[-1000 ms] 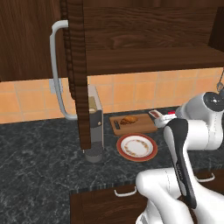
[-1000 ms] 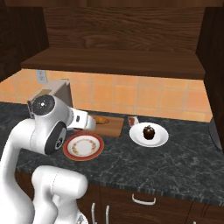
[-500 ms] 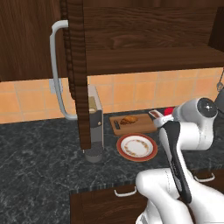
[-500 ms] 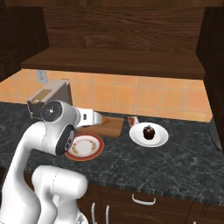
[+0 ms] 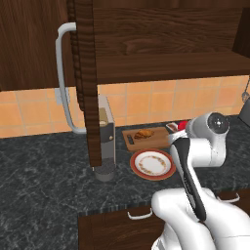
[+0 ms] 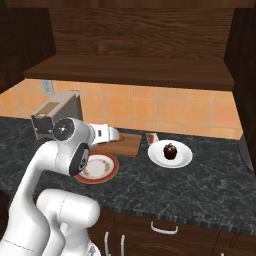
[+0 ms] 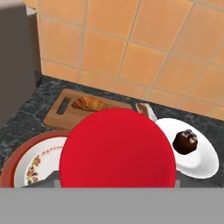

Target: From the different types of pastries on the counter, select a croissant and place it on the cutting board. Then retrieve a jar of jam from the cabinet and place it alongside the croissant on the cutting board.

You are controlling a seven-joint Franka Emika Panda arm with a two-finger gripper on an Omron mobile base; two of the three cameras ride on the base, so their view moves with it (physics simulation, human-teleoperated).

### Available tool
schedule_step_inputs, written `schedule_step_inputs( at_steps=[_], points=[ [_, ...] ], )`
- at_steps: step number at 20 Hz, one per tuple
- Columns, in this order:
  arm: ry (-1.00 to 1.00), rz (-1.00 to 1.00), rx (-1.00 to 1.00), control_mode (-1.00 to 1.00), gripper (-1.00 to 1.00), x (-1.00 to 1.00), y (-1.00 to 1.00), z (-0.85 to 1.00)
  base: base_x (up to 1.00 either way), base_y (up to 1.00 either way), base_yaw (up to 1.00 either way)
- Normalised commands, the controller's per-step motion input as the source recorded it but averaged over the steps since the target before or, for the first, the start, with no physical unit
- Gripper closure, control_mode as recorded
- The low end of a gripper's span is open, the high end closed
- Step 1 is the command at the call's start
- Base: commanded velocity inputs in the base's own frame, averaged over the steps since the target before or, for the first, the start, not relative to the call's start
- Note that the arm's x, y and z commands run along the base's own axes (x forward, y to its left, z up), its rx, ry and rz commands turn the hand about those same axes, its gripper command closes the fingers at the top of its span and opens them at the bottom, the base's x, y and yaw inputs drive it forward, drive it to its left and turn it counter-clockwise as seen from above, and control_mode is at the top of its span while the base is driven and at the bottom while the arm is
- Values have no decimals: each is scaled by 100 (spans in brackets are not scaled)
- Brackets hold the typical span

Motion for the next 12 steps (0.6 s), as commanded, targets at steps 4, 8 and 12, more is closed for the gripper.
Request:
schedule_step_inputs(
  at_steps=[4, 8, 12],
  points=[
    [0, 0, 0, -100, 100, 60, -10, -26, 0, 0, 0],
    [0, 0, 0, -100, 100, 91, -9, -25, 0, 0, 0],
    [22, 0, 5, -100, 100, 5, 0, 2, 0, 0, 0]
  ],
)
